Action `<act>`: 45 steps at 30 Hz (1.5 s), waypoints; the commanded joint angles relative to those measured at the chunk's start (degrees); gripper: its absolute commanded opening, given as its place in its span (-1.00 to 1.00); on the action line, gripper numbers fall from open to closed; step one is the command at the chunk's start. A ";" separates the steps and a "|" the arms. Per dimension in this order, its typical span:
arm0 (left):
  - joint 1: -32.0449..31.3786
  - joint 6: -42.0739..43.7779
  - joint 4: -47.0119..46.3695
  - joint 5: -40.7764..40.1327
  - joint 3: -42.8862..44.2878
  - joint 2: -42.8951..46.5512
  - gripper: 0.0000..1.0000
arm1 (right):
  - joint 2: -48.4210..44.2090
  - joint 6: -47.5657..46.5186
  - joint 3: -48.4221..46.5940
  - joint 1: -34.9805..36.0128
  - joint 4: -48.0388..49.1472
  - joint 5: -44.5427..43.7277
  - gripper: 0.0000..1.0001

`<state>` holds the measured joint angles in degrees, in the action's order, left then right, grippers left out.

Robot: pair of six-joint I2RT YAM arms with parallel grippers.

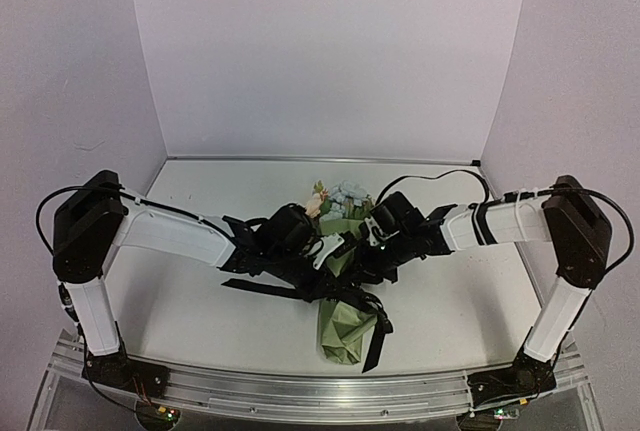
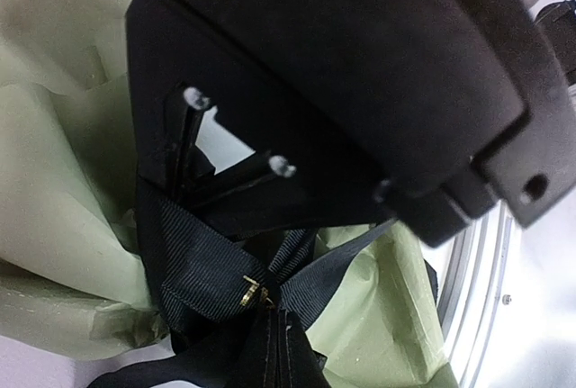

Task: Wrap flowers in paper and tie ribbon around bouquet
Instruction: Cross the half-tied ribbon over the folded bouquet.

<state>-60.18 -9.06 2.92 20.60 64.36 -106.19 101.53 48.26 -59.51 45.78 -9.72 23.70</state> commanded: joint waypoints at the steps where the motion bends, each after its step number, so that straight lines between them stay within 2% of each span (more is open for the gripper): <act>1: -0.02 -0.26 -0.74 0.52 0.44 -0.89 -1.00 | -4.06 -0.10 1.23 0.08 0.79 -0.58 -0.78; 10: -0.02 -0.17 -0.59 0.92 0.50 -1.20 -1.00 | -6.98 -0.22 2.84 0.10 -0.74 -1.44 -0.73; 27: -0.02 0.27 -0.65 1.36 0.17 -0.13 -1.00 | -8.07 -1.30 3.70 0.08 -1.62 -3.61 -0.43; 35: -0.02 0.62 -0.52 2.11 0.46 -0.04 -1.00 | -7.62 -0.47 3.26 0.27 -0.16 -2.84 -0.42; 39: -0.02 0.26 -0.58 0.40 0.38 0.99 -1.00 | -6.05 0.41 2.11 0.69 0.31 -1.63 -0.50; 45: 0.07 -0.96 -2.66 -2.99 -2.16 4.46 -1.00 | -5.54 0.54 1.61 0.71 0.49 -0.62 -0.92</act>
<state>-60.18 -9.19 2.31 19.76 63.63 -106.40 95.83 48.88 -55.81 46.06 -10.33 22.24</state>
